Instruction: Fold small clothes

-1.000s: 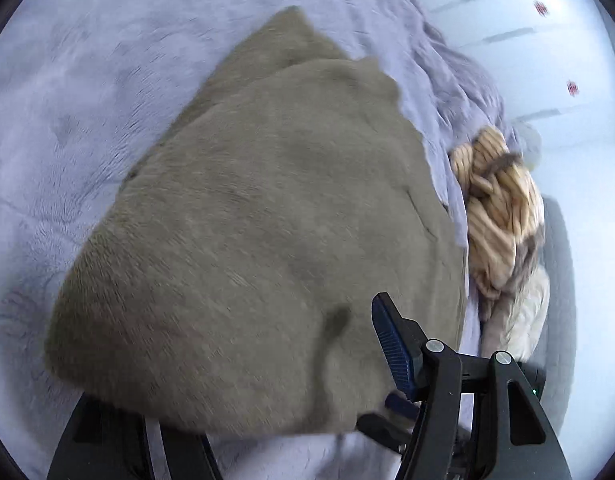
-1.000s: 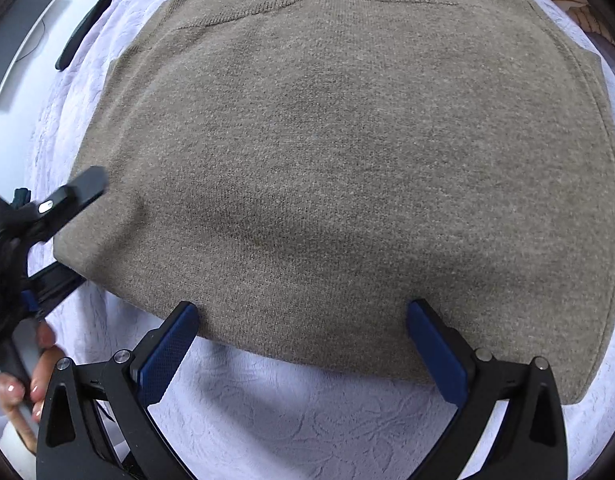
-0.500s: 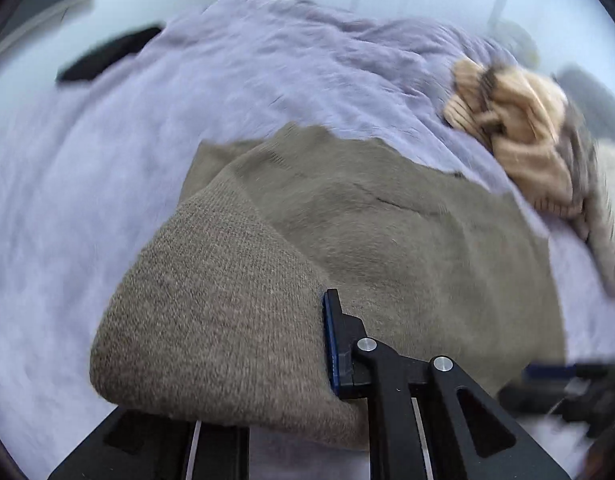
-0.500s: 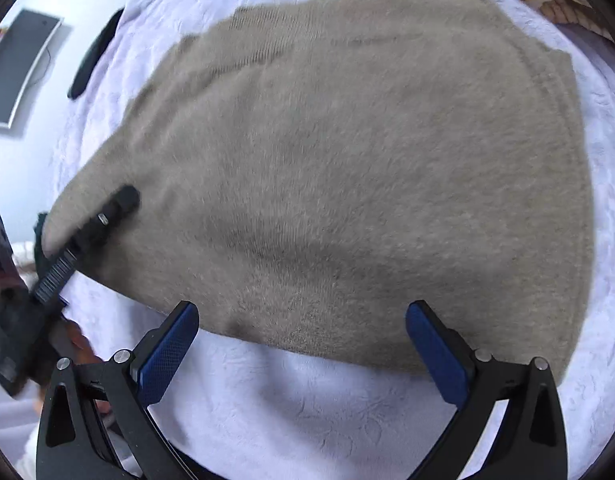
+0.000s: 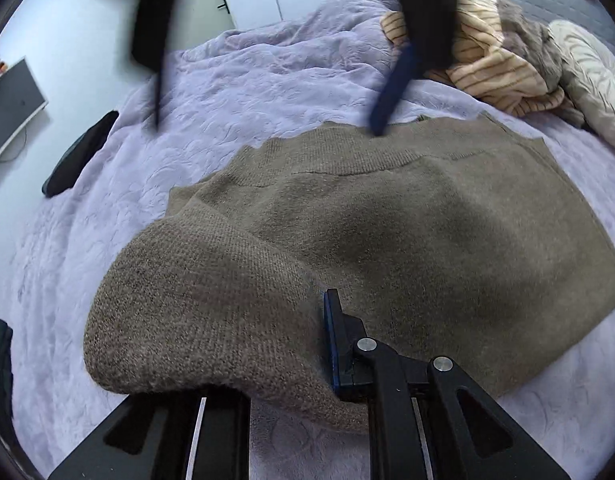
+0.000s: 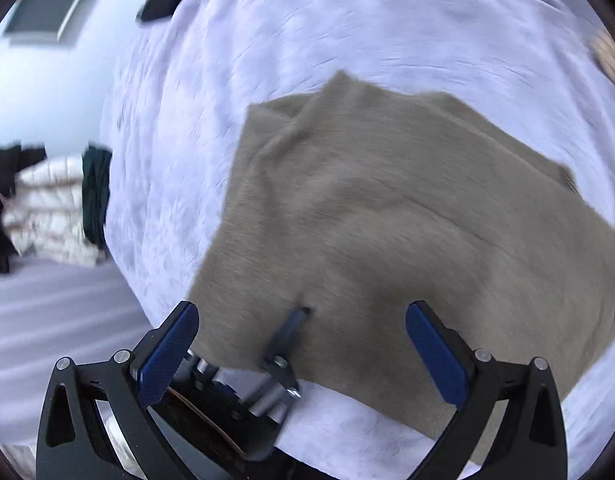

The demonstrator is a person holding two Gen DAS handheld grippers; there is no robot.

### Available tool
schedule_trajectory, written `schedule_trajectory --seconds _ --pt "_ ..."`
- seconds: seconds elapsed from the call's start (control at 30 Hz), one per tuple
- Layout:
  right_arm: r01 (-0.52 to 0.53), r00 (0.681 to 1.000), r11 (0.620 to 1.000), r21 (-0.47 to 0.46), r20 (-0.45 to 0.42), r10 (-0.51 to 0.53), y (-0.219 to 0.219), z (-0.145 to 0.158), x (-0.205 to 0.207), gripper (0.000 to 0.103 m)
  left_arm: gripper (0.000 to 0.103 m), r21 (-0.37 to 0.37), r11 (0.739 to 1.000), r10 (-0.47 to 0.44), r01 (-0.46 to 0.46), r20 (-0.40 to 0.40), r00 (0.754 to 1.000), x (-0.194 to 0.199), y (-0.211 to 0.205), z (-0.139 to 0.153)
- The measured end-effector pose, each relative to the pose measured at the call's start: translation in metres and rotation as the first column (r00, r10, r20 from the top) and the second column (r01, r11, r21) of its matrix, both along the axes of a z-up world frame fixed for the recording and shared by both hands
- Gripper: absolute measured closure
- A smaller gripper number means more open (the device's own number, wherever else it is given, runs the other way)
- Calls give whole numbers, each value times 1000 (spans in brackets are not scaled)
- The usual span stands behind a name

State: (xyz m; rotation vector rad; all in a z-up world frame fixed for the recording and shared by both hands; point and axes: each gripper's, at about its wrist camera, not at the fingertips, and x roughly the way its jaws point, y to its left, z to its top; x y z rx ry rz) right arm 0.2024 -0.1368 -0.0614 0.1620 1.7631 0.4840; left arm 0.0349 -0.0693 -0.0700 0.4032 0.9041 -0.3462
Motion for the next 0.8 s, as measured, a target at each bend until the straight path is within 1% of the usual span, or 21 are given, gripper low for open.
schedule_trajectory --seconds 0.1,0.23,0.33,0.4,0.5,0.53,0.57,0.6,0.63,0.67,0.7,0.73,0.77,0.8 --pt "-104 993 994 -37 -51 102 44 -18 16 0 87 22 999 -27 27 11 1000 -5 -2 -3" --pt "-191 974 980 -59 -136 181 83 -44 25 0 87 51 997 -63 62 24 998 -8 -5 -7" --pt "-285 944 952 -106 -204 260 113 -65 27 0 87 70 994 -82 80 32 996 -9 -8 -9" --pt "-334 923 932 -142 -249 293 127 -81 25 0 87 77 993 -88 85 34 996 -9 -9 -9" --pt "-374 905 909 -184 -287 314 132 -99 22 0 87 84 993 -91 88 34 995 -9 -8 -10" --pt "-379 902 905 -194 -295 314 131 -102 21 3 87 87 992 -92 89 33 995 -10 -7 -10" --pt "-379 903 903 -201 -294 313 129 -104 20 25 87 92 992 -91 88 29 995 -9 -8 -11" --pt "-377 909 900 -218 -276 313 124 -102 19 44 87 92 992 -85 83 19 996 -7 -8 -11" --pt "-365 920 896 -254 -243 306 115 -97 21 71 87 85 993 -81 80 12 997 -6 -7 -11" --pt "-338 931 909 -245 -226 286 108 -93 23 76 87 82 993 -81 80 12 997 -5 -8 -9" --pt "-279 949 941 -193 -204 240 94 -85 26 80 87 77 994 -83 82 13 996 -5 -10 -7" --pt "-223 966 963 -152 -171 197 80 -74 27 82 87 70 994 -86 85 12 996 -4 -11 -4" --pt "-190 974 973 -130 -152 170 70 -68 27 83 87 60 994 -91 90 11 996 -4 -13 0" --pt "-136 984 987 -86 -131 125 54 -58 26 83 87 50 994 -97 97 14 995 -5 -15 5"
